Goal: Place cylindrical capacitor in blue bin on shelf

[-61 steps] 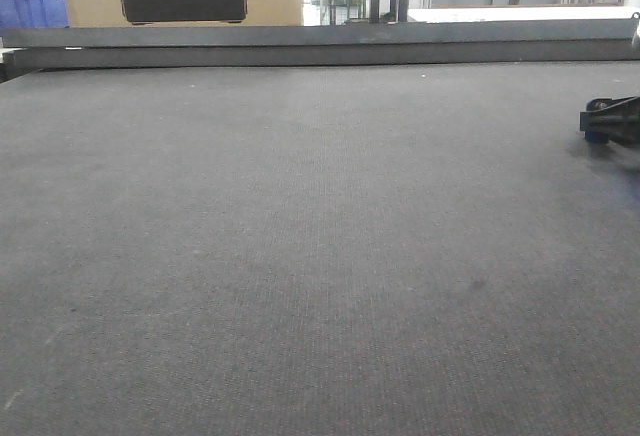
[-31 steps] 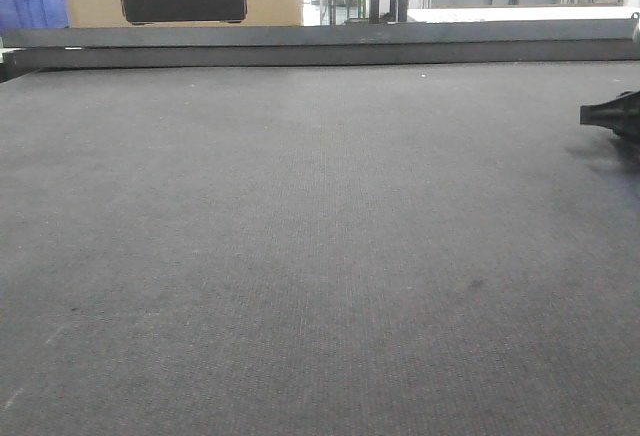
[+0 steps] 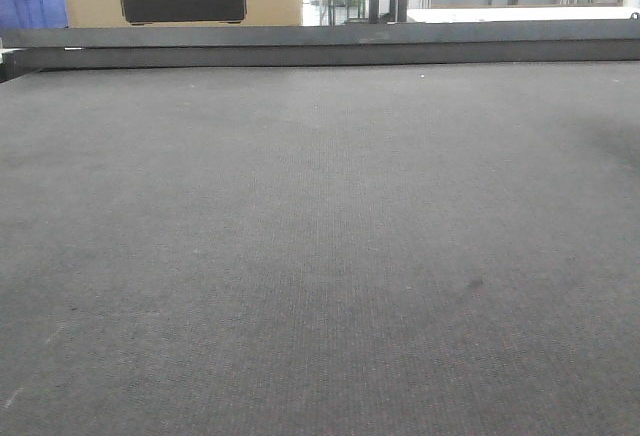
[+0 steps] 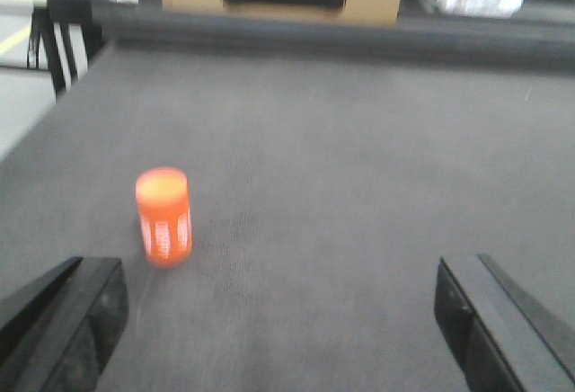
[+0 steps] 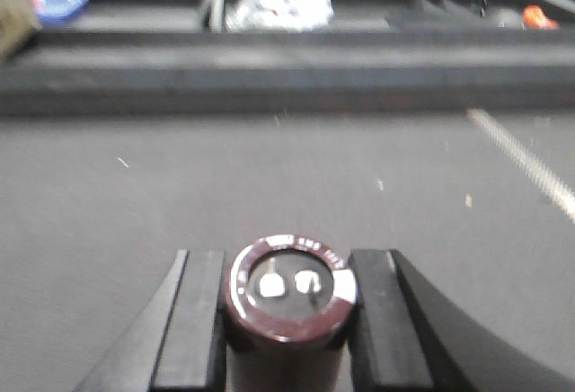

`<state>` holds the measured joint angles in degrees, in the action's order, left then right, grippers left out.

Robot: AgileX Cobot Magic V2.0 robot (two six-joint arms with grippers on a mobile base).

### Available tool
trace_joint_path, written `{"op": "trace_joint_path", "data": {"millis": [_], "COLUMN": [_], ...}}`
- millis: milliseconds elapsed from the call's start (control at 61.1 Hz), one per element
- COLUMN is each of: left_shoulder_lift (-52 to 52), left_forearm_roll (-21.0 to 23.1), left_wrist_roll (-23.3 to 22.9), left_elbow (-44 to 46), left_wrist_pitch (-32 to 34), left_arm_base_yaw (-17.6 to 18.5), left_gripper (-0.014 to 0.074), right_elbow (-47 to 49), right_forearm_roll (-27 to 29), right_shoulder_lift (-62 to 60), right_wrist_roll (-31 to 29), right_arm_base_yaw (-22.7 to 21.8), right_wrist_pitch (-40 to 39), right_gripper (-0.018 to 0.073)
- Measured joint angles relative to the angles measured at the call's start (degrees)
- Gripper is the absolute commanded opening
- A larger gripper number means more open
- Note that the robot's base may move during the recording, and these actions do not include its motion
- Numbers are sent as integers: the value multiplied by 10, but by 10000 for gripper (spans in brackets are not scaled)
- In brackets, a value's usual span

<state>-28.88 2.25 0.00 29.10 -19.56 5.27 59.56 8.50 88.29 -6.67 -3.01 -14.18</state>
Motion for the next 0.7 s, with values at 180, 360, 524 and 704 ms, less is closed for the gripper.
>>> {"op": "trace_joint_path", "data": {"millis": [180,360,524,704], "left_shoulder_lift": [-59,-182,-339,-481], "left_forearm_roll": [0,18,53,66], "left_wrist_roll": [0,0,0,0], "left_elbow": [-80,-99,-94,-33], "left_wrist_pitch": [116,280,443,501], "left_arm_base_yaw": [0,0,0,0], "left_gripper": [601,601,601,601], "right_elbow": [0,0,0,0], "right_forearm_roll": [0,0,0,0], "right_shoulder_lift": [-91,-138,-156,-158], "right_wrist_roll": [0,0,0,0], "right_arm_base_yaw": [28,51,58,58], "right_wrist_pitch": [87,120,129,142], "right_gripper": [-81,-81,-81,-81]}}
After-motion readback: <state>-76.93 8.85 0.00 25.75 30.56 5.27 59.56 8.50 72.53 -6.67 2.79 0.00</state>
